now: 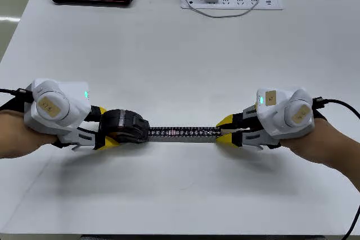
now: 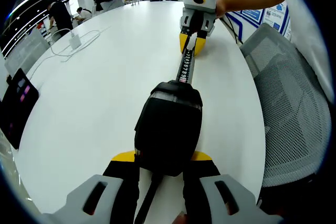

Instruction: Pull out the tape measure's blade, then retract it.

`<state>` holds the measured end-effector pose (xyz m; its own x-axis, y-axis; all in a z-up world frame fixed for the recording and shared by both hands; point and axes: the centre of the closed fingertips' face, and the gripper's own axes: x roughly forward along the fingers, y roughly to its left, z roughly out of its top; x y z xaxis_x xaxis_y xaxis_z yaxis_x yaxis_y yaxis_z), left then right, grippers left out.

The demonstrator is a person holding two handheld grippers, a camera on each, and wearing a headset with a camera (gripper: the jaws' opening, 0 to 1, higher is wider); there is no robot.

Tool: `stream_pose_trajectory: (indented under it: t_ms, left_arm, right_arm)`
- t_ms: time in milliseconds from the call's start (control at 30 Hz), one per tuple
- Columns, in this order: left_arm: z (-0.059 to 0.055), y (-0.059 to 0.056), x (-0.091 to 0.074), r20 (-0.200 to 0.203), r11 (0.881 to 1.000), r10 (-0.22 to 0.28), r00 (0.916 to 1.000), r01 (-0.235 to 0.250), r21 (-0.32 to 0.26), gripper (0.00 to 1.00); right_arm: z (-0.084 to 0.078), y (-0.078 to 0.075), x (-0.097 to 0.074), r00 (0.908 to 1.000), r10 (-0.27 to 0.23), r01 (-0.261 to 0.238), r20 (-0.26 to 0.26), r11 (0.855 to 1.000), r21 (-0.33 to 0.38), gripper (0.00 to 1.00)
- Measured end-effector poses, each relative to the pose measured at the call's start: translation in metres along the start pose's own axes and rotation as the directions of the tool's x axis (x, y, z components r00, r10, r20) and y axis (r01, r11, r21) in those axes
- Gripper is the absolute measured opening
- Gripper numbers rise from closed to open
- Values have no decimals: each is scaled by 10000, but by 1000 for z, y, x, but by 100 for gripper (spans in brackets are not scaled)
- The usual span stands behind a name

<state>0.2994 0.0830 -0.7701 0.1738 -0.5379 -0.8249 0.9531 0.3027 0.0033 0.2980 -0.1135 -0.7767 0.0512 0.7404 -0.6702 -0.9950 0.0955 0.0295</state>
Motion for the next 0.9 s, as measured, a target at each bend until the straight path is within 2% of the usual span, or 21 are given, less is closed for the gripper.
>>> stream_pose_trajectory:
  t_ms: [900]
  left_arm:
    - [0,0,0,-33,10000,-10,10000,10,27,26]
  right_arm:
    - [-15,1,-18,9993,-218,223,-291,9996,183,9]
